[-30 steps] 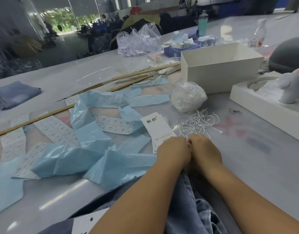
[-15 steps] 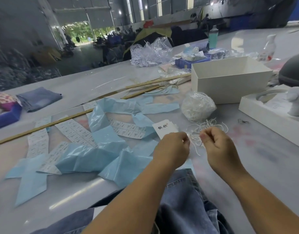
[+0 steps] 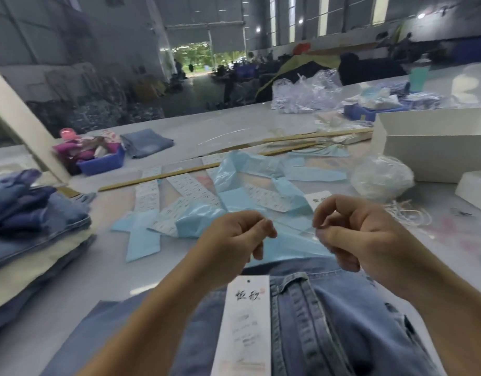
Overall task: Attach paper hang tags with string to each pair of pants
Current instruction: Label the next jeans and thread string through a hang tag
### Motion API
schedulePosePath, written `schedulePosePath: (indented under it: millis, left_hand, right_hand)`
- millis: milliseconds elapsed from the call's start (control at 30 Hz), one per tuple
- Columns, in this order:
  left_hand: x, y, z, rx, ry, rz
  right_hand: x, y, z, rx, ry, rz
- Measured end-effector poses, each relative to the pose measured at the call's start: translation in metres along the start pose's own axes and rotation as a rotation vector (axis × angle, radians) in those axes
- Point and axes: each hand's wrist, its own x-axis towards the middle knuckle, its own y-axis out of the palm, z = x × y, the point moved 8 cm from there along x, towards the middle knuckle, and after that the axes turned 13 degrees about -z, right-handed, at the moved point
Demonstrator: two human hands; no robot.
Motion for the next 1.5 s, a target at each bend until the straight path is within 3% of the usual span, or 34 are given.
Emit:
schedulePosePath:
  millis: [133, 267, 333, 600, 700, 833, 933, 1100, 1233, 1500]
  left_hand:
    - [-0.027, -0.018, 0.043, 0.311, -0.121, 0.038]
    - [-0.045, 0.002, 0.076, 0.672, -0.125, 0.180]
    - [-0.049, 0.003, 0.081, 0.701, -0.128, 0.122]
    - [-0.058, -0.011, 0.071, 0.300, -0.089, -0.144]
    - [-0.065, -0.007, 0.064, 0.114, -0.091, -0.117]
    - [-0.072, -0.010, 0.057, -0.139, -0.141, -0.119]
    - [-0.077, -0.010, 0.052, -0.338, -0.200, -0.064]
    - [-0.088, -0.007, 0.046, -0.456, -0.328, 0.034]
    - [-0.093, -0.004, 0.036, -0.534, -0.260, 0.122]
    - [-0.093, -0.004, 0.044, -0.526, -0.275, 0.054]
  right_hand:
    - [-0.016, 0.049, -0.001, -0.081, 0.102, 0.172]
    - [-0.028, 0.074, -0.018, -0.239, 0.210, 0.198]
    - [-0.034, 0.080, -0.022, -0.274, 0.237, 0.170]
    - [-0.047, 0.079, -0.029, -0.211, 0.189, -0.039]
    - [-0.049, 0.087, -0.039, -0.147, 0.229, -0.058]
    - [-0.051, 0.099, -0.044, 0.131, 0.344, -0.010]
    - [-0.046, 0.098, -0.043, 0.237, 0.324, -0.050]
    - [-0.045, 0.094, -0.042, 0.281, 0.245, -0.123]
    - [-0.046, 0.096, -0.036, 0.255, 0.164, -0.110]
    - [-0.049, 0.084, -0.034, 0.199, 0.122, -0.188]
